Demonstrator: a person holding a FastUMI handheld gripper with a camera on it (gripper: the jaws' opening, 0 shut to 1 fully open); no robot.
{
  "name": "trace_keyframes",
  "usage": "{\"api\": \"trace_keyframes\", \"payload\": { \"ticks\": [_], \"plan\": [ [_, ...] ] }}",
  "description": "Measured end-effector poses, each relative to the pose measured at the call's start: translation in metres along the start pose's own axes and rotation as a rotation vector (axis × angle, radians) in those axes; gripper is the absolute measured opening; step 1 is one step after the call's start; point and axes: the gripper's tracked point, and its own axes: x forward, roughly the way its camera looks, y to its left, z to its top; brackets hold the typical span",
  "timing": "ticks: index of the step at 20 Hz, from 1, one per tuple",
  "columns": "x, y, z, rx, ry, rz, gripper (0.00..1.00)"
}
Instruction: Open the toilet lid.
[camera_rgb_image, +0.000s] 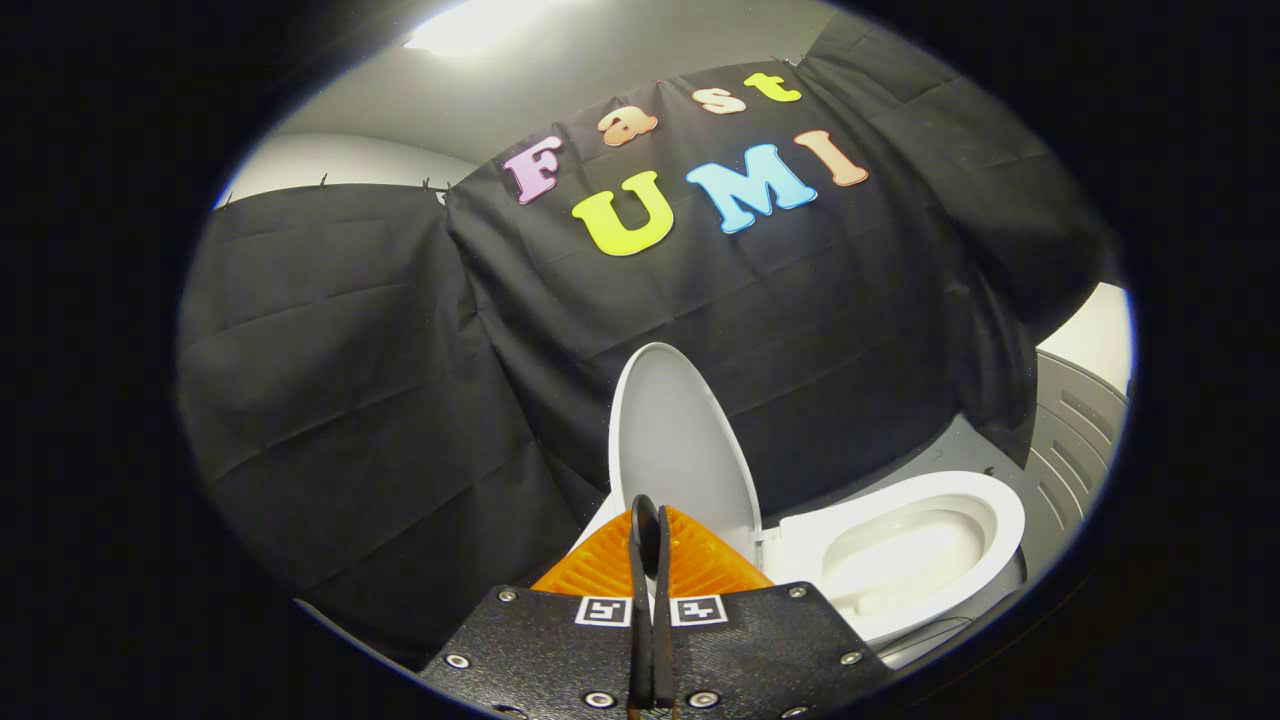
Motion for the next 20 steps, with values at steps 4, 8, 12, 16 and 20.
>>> {"api": "trace_keyframes", "payload": {
  "ticks": [4,8,12,16,20],
  "plan": [
    [0.006,0.020,-0.008,-0.032,0.006,0.023,0.00],
    [0.013,0.042,-0.020,-0.051,0.026,0.053,0.00],
    [0.019,0.061,-0.031,-0.089,0.036,0.083,0.00],
    [0.025,0.074,-0.039,-0.103,0.049,0.109,0.00],
    [0.029,0.093,-0.051,-0.117,0.066,0.164,0.00]
  ]
}}
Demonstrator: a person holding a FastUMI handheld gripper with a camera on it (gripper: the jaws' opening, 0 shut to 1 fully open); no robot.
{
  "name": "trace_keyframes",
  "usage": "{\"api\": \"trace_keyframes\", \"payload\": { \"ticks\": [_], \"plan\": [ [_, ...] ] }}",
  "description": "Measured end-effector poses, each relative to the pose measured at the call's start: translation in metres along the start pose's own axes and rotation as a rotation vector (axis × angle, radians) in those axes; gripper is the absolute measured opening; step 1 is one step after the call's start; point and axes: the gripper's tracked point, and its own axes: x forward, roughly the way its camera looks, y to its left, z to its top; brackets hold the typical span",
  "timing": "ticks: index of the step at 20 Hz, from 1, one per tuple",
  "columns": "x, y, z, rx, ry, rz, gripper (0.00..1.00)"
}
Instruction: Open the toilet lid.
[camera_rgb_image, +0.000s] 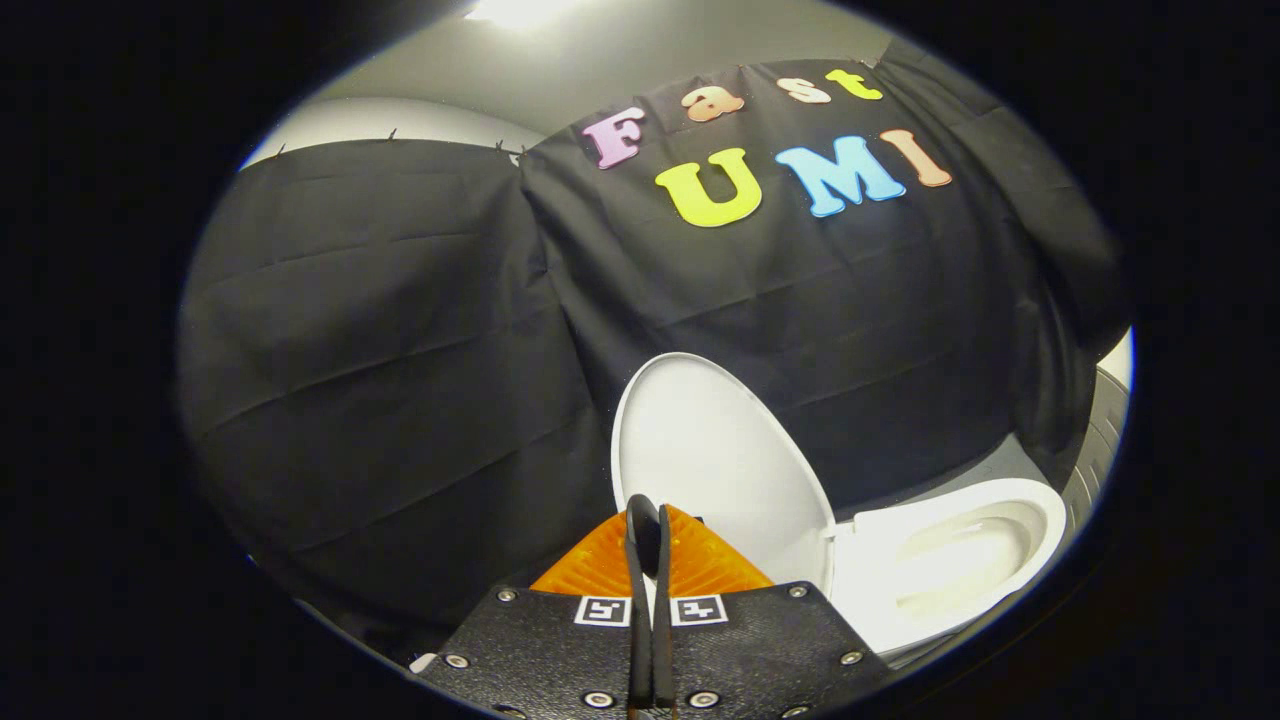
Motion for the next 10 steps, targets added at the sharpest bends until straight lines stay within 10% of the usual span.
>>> {"api": "trace_keyframes", "payload": {
  "ticks": [5,10],
  "plan": [
    [0.000,0.006,0.005,-0.008,-0.022,0.046,0.06],
    [-0.016,-0.008,-0.015,-0.019,0.033,0.108,0.90]
  ]
}}
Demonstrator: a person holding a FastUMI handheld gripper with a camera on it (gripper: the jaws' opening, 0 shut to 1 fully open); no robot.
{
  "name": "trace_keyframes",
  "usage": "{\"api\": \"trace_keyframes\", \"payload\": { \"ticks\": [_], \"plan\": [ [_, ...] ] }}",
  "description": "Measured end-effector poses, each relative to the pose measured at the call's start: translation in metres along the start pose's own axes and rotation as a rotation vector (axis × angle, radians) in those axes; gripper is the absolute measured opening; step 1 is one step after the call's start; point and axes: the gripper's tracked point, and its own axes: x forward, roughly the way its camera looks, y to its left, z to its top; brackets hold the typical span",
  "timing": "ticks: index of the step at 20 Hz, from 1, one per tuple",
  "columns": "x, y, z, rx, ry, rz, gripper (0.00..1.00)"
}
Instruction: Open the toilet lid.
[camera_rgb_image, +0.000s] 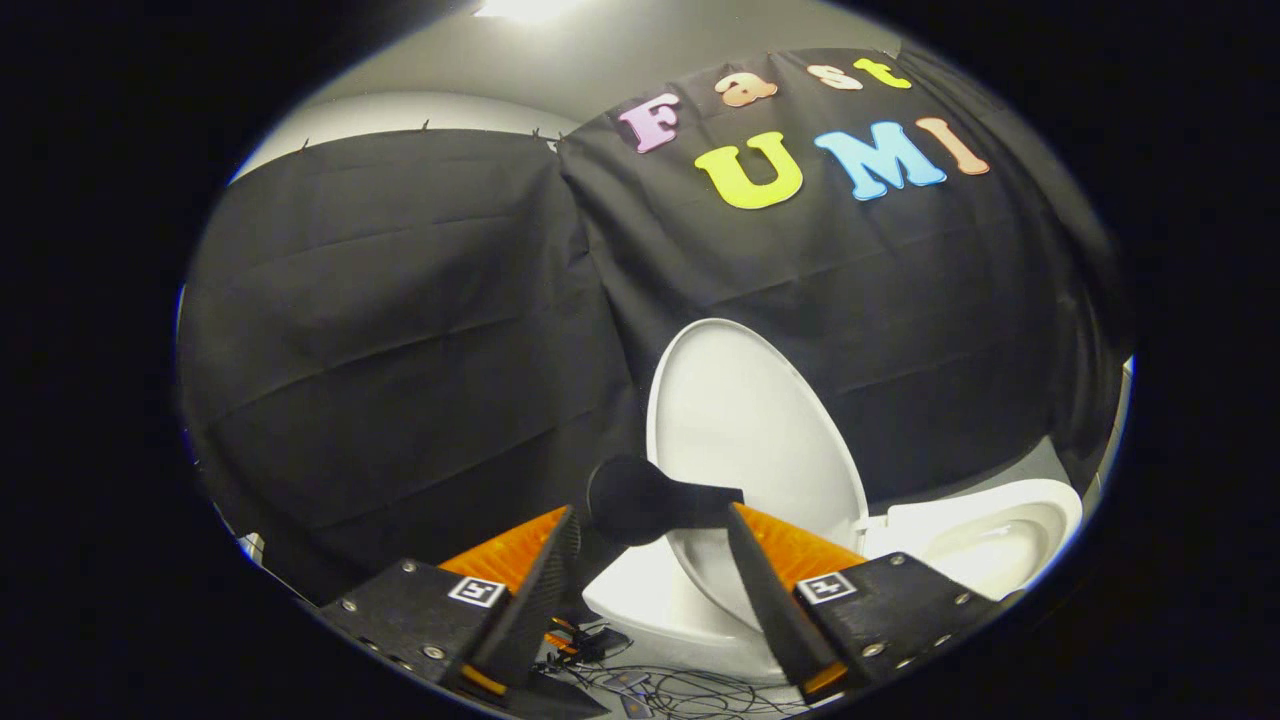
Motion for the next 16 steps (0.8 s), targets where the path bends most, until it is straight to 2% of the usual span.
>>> {"api": "trace_keyframes", "payload": {
  "ticks": [1,5,9,16],
  "plan": [
    [-0.008,-0.003,0.003,-0.012,-0.011,0.003,0.95],
    [-0.041,-0.007,0.023,-0.081,-0.058,0.020,0.95],
    [-0.081,-0.031,0.042,-0.153,-0.091,-0.033,0.95],
    [-0.150,-0.060,0.095,-0.208,-0.191,-0.125,0.95]
  ]
}}
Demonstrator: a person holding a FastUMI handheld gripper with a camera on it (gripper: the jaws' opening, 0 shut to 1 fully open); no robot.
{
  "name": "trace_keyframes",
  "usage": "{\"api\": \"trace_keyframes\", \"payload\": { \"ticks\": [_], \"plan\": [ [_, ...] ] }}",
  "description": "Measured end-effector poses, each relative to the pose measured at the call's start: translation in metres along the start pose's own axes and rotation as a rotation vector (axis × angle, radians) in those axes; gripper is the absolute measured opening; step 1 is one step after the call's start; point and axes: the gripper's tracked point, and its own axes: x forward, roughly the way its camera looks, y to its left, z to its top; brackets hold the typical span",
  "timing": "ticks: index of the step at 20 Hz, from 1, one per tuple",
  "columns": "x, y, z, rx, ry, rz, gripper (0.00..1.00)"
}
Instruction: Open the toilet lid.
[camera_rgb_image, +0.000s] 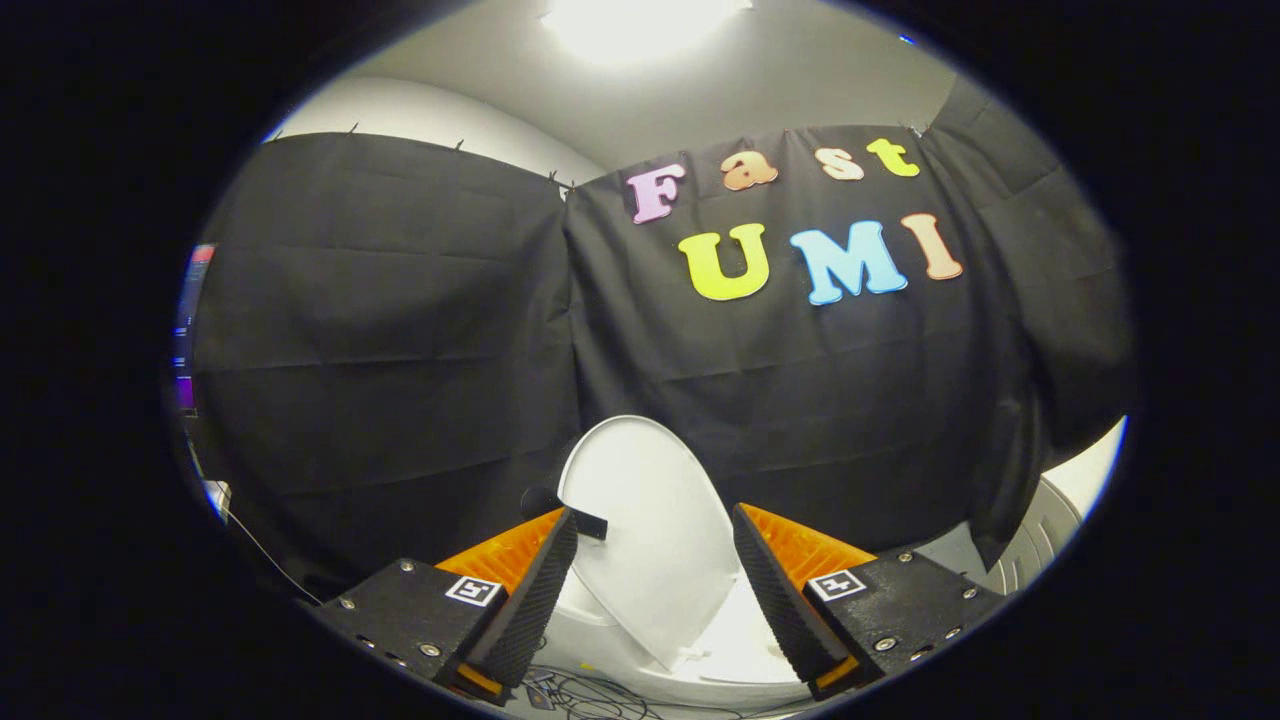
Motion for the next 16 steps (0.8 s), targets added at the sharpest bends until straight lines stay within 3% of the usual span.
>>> {"api": "trace_keyframes", "payload": {
  "ticks": [16],
  "plan": [
    [-0.091,-0.119,-0.004,-0.159,-0.031,-0.248,0.96]
  ]
}}
